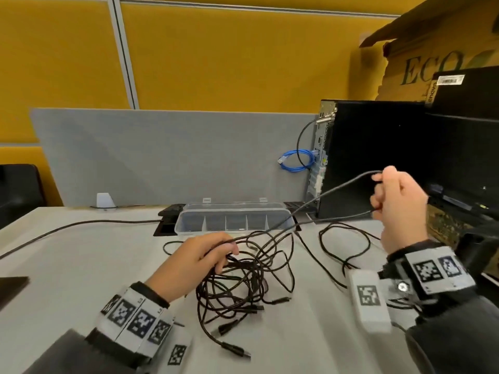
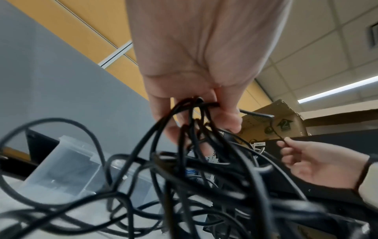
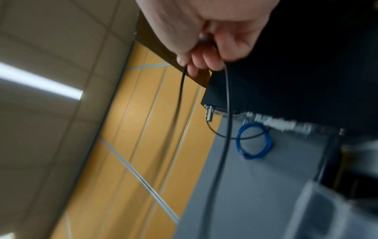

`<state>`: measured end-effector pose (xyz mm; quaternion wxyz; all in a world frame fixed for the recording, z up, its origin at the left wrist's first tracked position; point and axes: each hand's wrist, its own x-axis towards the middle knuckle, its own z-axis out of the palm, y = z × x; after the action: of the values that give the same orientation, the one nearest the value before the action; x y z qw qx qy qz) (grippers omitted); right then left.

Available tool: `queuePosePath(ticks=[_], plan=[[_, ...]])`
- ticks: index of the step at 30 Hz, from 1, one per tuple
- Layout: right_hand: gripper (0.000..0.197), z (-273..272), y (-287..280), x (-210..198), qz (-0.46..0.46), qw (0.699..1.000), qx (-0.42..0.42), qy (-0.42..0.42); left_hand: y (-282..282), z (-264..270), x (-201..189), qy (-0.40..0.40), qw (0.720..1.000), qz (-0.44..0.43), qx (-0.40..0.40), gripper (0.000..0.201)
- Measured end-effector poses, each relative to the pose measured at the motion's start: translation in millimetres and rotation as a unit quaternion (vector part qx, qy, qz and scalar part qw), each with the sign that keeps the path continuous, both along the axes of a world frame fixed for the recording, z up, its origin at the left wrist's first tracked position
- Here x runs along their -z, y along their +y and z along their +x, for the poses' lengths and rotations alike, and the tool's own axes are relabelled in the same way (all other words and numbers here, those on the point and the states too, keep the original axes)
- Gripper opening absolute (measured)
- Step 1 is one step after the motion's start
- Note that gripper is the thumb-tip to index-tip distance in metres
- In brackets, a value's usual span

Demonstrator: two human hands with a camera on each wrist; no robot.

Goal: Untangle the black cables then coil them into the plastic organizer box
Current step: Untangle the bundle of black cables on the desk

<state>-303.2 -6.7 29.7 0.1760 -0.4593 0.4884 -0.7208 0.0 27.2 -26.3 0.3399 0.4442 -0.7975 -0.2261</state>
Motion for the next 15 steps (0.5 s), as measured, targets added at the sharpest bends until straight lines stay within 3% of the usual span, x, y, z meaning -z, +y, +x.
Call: queuePosePath(ticks=[1, 3, 4, 6, 8, 10, 11, 12, 13, 15], plan=[[0.017, 1, -4, 7, 0.021, 0.991, 0.047, 0.120, 0, -1, 3, 0.001, 1.000, -0.001, -0.003, 0.023], [0.040, 14, -5, 19, 0.045, 0.925, 0.124, 0.357, 1, -5, 8, 0.002, 1.000, -0.002, 0.000, 0.024], [0.048, 27, 1, 23, 0.035, 0.896, 0.104, 0.430, 2, -7, 9, 0.003, 1.000, -0.004, 0.003, 0.024], [0.055, 64, 25, 28, 0.028, 0.850, -0.042, 0.524, 1, -12, 10, 0.009, 1.000, -0.018, -0.004, 0.023], [0.059, 97, 48, 36, 0.072, 0.783, -0.180, 0.592, 0, -14, 10, 0.022, 0.999, -0.031, -0.017, 0.022], [0.054, 109, 53, 46, 0.053, 0.716, -0.178, 0.673, -2, -13, 11, 0.026, 0.999, -0.035, -0.020, 0.021], [0.046, 108, 48, 47, 0.048, 0.702, -0.162, 0.692, -2, -12, 12, 0.026, 0.999, -0.030, -0.020, 0.021], [0.037, 105, 44, 45, 0.056, 0.712, -0.163, 0.681, -3, -10, 14, 0.027, 0.999, -0.019, -0.018, 0.019], [0.030, 101, 39, 43, 0.063, 0.753, -0.187, 0.628, -3, -8, 15, 0.034, 0.999, -0.004, -0.014, 0.017], [0.029, 89, 31, 30, 0.053, 0.872, -0.243, 0.422, -5, -1, 17, 0.049, 0.998, 0.030, -0.004, 0.013]])
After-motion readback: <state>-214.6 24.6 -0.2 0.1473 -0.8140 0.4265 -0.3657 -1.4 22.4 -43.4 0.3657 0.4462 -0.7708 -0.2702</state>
